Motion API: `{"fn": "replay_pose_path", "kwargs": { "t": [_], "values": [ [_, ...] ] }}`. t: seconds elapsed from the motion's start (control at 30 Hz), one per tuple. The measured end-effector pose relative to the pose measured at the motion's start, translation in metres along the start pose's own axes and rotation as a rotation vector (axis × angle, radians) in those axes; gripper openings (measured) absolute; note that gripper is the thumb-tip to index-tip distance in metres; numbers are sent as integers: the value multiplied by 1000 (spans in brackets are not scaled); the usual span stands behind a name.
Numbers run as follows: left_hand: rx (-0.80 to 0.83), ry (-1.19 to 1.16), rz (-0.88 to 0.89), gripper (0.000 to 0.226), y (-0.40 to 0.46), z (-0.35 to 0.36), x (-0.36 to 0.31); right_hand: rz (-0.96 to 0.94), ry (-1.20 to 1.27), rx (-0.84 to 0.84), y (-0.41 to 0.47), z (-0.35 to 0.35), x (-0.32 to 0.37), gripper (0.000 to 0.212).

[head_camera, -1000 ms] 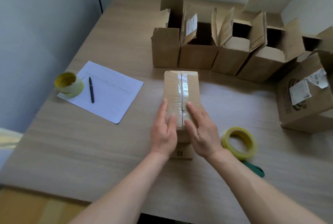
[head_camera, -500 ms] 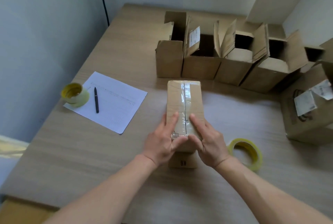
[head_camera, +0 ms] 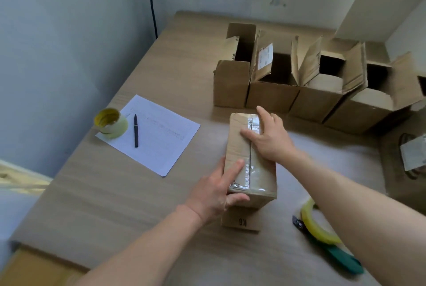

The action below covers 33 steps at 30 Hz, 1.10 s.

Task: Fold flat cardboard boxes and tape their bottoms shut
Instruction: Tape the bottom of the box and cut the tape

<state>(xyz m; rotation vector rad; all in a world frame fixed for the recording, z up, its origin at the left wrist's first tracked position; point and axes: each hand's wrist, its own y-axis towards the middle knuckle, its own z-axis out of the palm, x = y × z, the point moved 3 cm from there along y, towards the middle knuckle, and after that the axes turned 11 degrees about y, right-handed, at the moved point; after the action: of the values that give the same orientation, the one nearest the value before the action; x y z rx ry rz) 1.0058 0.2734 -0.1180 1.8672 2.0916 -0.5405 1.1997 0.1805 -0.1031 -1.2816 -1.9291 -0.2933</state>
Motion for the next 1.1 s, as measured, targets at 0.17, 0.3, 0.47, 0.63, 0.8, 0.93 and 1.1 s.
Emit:
{"fn": "replay_pose_path", "kwargs": {
  "t": [0.17,0.3,0.47,0.63,0.8,0.93,1.1],
  "values": [
    [12,-94,-45,80,-1,3,3,106,49,-214,38,-3,7,60],
    [52,-160,-103,73,-7,-3,-2,297,493,-275,24,-2,-9,56],
    [-7,-465,-275,62,-7,-11,-11,548,908,-65,-59,24,-26,60],
    [-38,-849,-408,109,4,-35,-26,489,922,-25,-93,9,-12,64],
    [-263,-738,-273,49,11,-79,-21,73,1410,-95,-98,-37,7,69],
    [7,-959,-451,43,-4,-55,-3,244,1303,-114,-114,-28,-21,63],
    [256,-978,-513,50,-20,-14,-26,351,1135,-8,-141,9,-49,64]
  ]
}}
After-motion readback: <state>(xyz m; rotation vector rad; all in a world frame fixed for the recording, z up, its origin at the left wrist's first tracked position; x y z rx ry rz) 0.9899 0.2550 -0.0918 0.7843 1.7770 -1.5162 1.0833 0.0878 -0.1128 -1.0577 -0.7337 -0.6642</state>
